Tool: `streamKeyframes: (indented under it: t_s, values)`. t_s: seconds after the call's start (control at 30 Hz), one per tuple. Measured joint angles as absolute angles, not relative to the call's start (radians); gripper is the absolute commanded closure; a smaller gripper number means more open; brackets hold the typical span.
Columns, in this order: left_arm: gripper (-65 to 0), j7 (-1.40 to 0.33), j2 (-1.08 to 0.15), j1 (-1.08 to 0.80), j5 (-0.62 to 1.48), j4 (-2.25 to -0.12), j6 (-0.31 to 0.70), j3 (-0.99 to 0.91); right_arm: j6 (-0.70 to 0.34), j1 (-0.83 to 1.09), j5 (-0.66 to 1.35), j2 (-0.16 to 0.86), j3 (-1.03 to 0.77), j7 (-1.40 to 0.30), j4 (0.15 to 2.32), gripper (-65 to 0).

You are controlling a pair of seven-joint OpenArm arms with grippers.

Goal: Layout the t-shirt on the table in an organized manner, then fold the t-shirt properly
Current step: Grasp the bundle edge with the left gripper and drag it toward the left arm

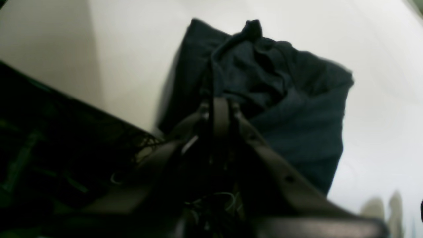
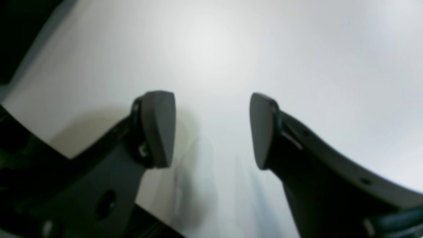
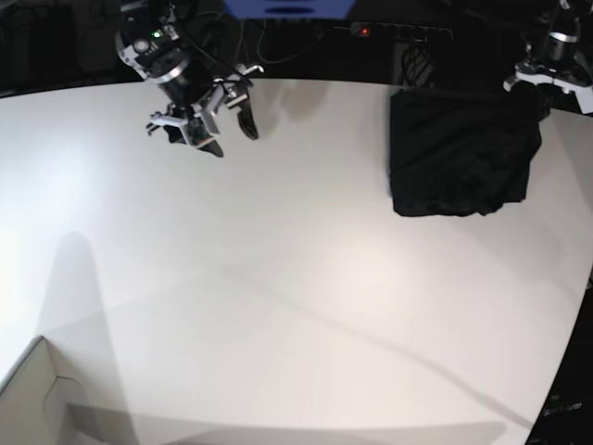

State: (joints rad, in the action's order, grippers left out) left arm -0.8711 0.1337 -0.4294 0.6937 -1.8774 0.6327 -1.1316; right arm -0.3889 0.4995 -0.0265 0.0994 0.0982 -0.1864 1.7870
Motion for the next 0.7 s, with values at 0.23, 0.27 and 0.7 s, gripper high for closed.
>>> streamKeyframes:
  t_s: [0.23,0.27,0.7]
  values:
    - [-0.5,-0.873,0.074,-0.397,0.69,-1.695,0.625,-1.164,-0.389,0.502,-0.027,0.099,0.098,-0.187,1.787,-36.3]
    - [-0.5,-0.873,0.06,-0.39,0.691,-1.665,0.624,-1.164,-0.389,0.502,-0.027,0.099,0.099,-0.186,1.787,-36.3]
    - [-31.9,-0.864,-0.017,-0.346,0.7,-1.585,0.621,-1.163,-0.389,0.502,-0.027,0.099,0.098,-0.187,1.787,-36.3]
